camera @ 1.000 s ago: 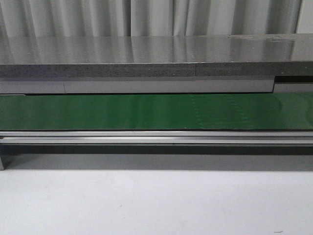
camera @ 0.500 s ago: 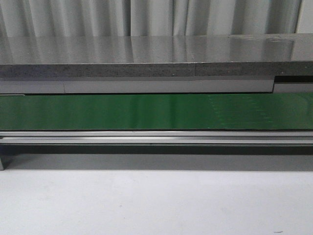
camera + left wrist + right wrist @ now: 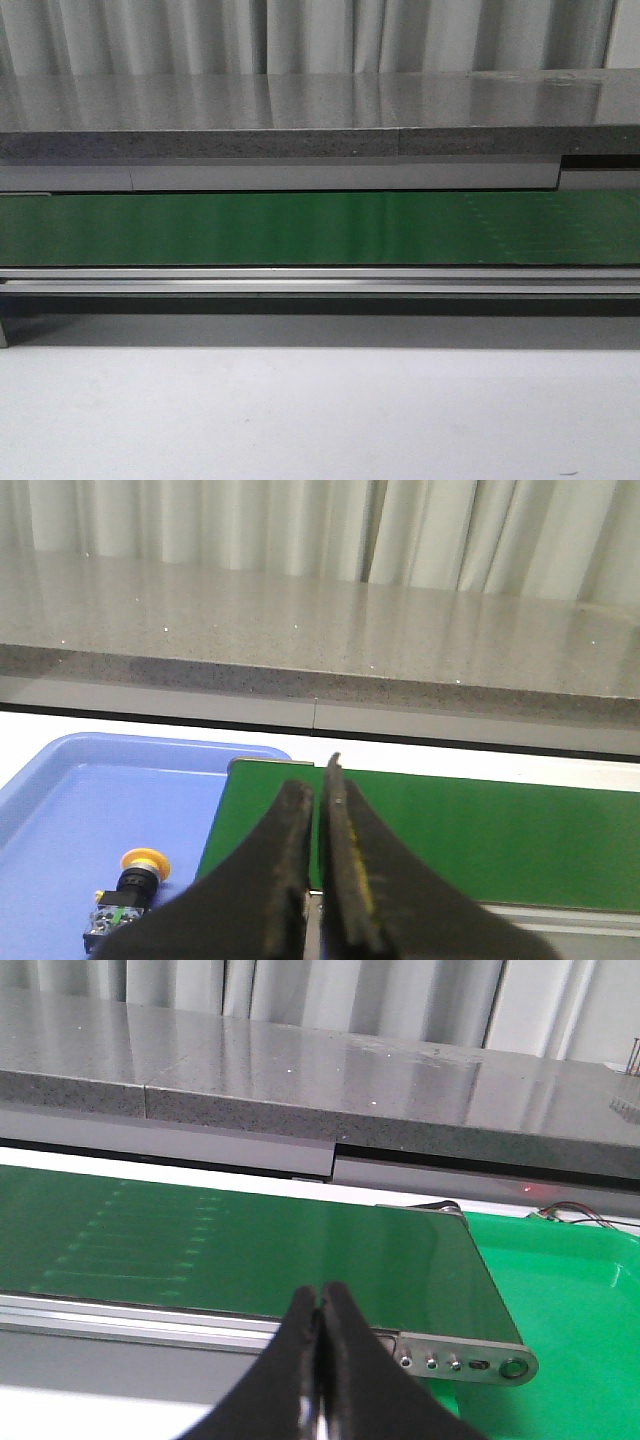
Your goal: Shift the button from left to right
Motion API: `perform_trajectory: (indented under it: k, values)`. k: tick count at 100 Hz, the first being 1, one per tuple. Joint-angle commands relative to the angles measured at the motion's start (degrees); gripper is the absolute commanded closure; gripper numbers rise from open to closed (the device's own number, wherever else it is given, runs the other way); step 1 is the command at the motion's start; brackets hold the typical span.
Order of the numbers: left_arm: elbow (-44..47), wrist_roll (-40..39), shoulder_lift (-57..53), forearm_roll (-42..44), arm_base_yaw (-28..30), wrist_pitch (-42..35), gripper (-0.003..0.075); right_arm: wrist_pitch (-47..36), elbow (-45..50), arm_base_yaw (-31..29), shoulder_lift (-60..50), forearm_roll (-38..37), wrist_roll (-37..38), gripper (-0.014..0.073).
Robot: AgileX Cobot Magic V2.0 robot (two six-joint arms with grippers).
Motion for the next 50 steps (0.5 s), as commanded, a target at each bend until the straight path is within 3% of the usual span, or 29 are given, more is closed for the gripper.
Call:
perform_trajectory:
  k: [1, 33, 50]
  values:
    - [-6.7, -0.7, 3.7, -0.6, -0.3, 2.1, 0.0715, -4.8, 0.0, 0.0, -1.0, -0.5, 0.2, 0.0662]
    - [-25.2, -0.7, 15.2, 0.4, -0.3, 30.3, 0.0715, -4.8, 0.0, 0.0, -1.0, -0.5, 0.2, 0.0662]
    - [-27.6, -0.7, 19.3, 0.5, -0.3, 36.9, 0.0715, -4.8, 0.0, 0.0, -1.0, -0.5, 0.2, 0.0662]
